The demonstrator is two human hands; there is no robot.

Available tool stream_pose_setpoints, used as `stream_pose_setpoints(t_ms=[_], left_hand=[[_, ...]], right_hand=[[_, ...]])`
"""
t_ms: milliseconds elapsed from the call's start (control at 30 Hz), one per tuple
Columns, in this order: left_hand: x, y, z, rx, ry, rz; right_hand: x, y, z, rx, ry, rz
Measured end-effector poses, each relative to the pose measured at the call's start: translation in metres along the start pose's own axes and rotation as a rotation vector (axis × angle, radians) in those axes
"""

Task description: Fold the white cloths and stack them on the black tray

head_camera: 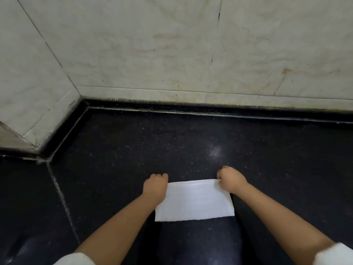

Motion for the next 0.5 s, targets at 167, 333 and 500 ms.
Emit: stream_pose_setpoints(t_ms=[167, 333, 500], left_hand=[[-0.060, -0.017, -0.009, 0.062, 0.428, 0.164], [-0.063, -0.043, 0.001, 0.286, 0.716, 0.211], [0.028, -0.038, 0.032, 0.319, 0.379, 0.040]], right_hand=[[-0.062, -0.001, 0.006, -0.111, 0.507, -0.045], [-0.055, -0.002, 0.031, -0.289, 0.922, -0.013], [0.039, -0.002, 0.047, -0.168, 0.454, 0.000]])
Point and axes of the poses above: each hand's wrist, its own z-axis away from the middle knuckle, its own x-axis out of the palm, y = z × x, the point moved 1 cm from there along -z, towards the middle knuckle, and after that the axes turned 13 degrees about -x, right-handed, at the moved point
